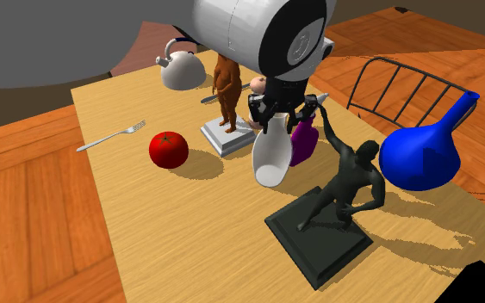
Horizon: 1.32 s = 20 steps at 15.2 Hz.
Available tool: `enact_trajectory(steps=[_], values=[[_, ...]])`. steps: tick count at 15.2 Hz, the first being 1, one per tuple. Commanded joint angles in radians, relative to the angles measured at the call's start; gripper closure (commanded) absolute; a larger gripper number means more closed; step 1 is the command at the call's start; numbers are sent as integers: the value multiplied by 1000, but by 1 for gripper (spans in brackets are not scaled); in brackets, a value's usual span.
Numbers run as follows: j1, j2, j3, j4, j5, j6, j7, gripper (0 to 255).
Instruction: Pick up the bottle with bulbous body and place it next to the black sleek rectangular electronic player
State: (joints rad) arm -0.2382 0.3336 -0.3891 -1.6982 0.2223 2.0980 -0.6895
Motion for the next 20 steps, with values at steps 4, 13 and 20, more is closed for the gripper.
enact_trajectory(steps=[4, 13, 20], values=[[1, -8, -2, 16, -5, -23, 4, 255], [0, -33, -9, 104, -23, -133, 22, 255], [-4, -40, -13, 188, -31, -223, 33, 255]])
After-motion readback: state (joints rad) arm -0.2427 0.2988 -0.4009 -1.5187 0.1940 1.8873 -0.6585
